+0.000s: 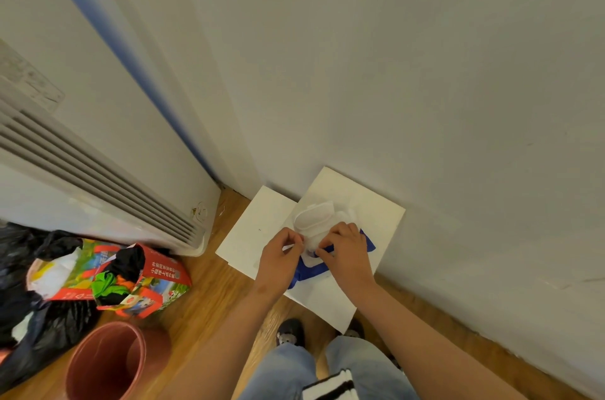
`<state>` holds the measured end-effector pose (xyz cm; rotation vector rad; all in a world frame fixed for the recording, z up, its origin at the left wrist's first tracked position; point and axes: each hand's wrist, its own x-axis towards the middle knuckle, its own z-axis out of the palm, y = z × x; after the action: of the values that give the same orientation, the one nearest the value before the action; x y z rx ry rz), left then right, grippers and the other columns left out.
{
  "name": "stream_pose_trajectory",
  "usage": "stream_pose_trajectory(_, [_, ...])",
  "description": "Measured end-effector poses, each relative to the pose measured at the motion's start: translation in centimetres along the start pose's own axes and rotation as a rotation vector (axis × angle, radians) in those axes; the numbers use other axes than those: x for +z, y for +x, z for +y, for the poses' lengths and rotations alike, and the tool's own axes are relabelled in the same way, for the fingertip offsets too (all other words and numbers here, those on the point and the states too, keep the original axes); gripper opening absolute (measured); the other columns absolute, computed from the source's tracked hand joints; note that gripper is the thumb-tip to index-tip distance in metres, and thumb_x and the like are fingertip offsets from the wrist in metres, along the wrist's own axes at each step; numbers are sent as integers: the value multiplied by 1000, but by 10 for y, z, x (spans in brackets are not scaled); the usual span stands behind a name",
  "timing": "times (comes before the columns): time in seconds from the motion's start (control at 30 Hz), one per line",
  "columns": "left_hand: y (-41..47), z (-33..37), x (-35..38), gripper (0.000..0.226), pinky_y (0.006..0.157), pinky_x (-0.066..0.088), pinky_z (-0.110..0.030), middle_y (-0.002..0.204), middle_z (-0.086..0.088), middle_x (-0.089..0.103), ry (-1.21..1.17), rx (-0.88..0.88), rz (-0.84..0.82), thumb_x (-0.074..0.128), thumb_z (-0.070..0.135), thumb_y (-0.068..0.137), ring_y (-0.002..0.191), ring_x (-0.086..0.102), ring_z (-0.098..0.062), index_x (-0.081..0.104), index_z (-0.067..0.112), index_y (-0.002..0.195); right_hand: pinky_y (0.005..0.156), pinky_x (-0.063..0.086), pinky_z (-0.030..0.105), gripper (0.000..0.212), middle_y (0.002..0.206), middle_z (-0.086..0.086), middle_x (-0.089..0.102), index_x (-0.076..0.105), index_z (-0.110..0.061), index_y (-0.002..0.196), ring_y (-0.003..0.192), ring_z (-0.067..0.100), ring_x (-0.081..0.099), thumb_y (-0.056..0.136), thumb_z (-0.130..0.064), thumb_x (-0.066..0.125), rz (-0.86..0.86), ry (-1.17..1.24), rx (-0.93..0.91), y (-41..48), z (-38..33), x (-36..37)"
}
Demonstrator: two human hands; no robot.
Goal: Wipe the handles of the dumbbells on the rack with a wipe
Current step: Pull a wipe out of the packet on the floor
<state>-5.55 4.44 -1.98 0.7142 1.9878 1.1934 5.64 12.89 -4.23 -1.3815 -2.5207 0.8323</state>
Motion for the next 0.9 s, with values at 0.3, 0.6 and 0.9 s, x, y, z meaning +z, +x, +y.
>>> stream_pose_trajectory(0.3, [0, 3, -2, 19, 76, 47, -4, 93, 8, 61, -6, 6, 3, 45, 9, 101, 88, 57, -9, 57, 15, 87, 95, 48, 28, 14, 114, 7, 57, 54, -11, 107, 104, 20, 57, 97, -21, 54, -45, 173, 146, 3, -4, 0])
stream_pose_trajectory(0.6, [5, 6, 1, 14, 88, 48, -17, 105, 3, 61, 37, -46, 28, 45, 14, 102, 88, 57, -8, 58, 13, 97, 69, 45, 11, 22, 104, 0, 58, 50, -14, 107, 89, 11, 57, 105, -27, 33, -88, 561, 322, 10, 0, -45])
stream_pose_trajectory(0.9, [13, 14, 18, 15, 102, 48, -29, 115, 3, 62, 300, -89, -28, 51, 27, 99, 94, 63, -17, 59, 20, 110, 54, 48, 18, 19, 70, 3, 63, 47, -12, 103, 50, 10, 57, 105, -25, 33, 30, 752, 327, 20, 4, -94])
